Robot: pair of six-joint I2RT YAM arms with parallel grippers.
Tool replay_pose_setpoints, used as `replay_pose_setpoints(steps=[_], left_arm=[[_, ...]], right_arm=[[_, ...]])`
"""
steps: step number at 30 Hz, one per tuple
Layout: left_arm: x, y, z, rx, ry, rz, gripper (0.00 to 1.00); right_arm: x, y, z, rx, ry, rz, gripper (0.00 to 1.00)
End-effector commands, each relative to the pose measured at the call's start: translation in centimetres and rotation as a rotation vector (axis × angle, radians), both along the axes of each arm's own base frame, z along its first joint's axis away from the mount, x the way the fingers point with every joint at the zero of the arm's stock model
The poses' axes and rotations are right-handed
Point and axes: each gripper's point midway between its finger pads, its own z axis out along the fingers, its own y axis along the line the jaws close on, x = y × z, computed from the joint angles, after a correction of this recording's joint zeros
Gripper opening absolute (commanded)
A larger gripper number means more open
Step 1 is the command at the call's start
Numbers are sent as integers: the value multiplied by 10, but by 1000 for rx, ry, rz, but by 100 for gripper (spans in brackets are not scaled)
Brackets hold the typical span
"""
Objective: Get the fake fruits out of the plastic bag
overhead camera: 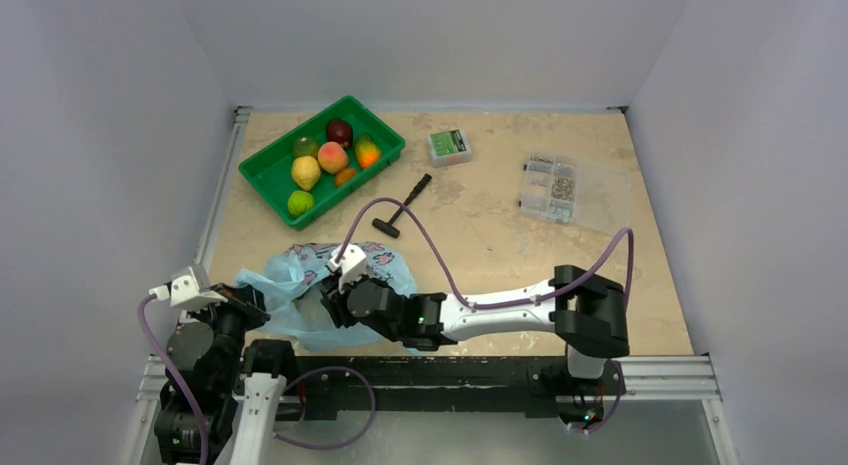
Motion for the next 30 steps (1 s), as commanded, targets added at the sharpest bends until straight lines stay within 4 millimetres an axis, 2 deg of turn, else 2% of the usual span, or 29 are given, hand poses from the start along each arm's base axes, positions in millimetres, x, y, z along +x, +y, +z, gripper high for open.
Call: replay_pose_setpoints(steps=[1, 5, 8, 12, 16, 20, 27, 30], left_arm=[[5, 1, 5, 5, -7, 5, 0], [6, 0, 4, 4, -1, 4, 0], [6, 0, 4, 4, 1, -1, 0], [7, -2, 3, 5, 6, -9, 0], [7, -2, 4, 5, 4, -8, 0], [7, -2, 3, 5, 5, -8, 0], [8, -1, 3, 6, 11, -8, 0], [8, -2, 3, 6, 10, -9, 0]], right_arm=[[27, 4, -11, -53, -65, -66, 41], [47, 14, -18, -42, -79, -96, 43], [61, 22, -26, -53, -114, -109, 49], [73, 32, -34, -106, -172, -95, 61], [85, 37, -41, -130, -227, -82, 79], [93, 52, -45, -131, -275, -57, 89], [109, 76, -69, -183, -334, -70, 90], [114, 83, -78, -196, -338, -69, 85]])
